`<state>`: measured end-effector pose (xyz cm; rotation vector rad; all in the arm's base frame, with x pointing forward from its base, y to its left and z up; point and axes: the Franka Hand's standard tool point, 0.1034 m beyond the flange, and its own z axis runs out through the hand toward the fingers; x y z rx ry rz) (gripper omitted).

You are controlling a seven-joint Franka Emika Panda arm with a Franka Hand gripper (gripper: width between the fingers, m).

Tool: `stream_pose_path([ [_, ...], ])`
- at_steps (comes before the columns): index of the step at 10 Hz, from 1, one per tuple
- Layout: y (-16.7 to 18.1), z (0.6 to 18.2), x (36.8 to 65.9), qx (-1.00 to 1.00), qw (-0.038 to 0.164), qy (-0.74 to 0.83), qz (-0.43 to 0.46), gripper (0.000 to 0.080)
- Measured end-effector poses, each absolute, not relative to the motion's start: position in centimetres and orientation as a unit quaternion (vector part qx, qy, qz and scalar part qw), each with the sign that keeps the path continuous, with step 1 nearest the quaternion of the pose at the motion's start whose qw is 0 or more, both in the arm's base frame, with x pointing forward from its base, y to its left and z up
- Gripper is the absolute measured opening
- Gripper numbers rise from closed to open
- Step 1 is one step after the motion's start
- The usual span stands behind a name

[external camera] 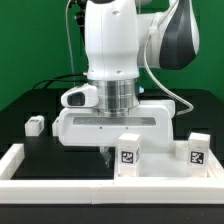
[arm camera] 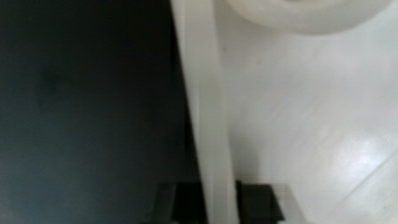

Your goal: Assemble square table

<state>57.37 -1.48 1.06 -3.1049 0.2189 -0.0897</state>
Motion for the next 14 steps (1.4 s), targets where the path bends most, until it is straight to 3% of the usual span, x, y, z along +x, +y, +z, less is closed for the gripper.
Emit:
stream_pose_path([
  [2,-1.6,1.1,57.3,-0.998,0.013,0.059,-0.03,0.0068],
  [5,-5.4,1.4,53.9,-0.999,0.008,-0.019,-0.033,0.0062],
  [10,-6.5,1.5,54.0,-0.98,-0.013,-0.197,-0.027,0.006],
  [12,-5.2,1.8,55.4,-0.955,-0.038,-0.293,-0.04,0.0061],
  [14,-6.4,1.7,55.0,-0.944,-0.044,-0.324,-0.038,0.0064],
])
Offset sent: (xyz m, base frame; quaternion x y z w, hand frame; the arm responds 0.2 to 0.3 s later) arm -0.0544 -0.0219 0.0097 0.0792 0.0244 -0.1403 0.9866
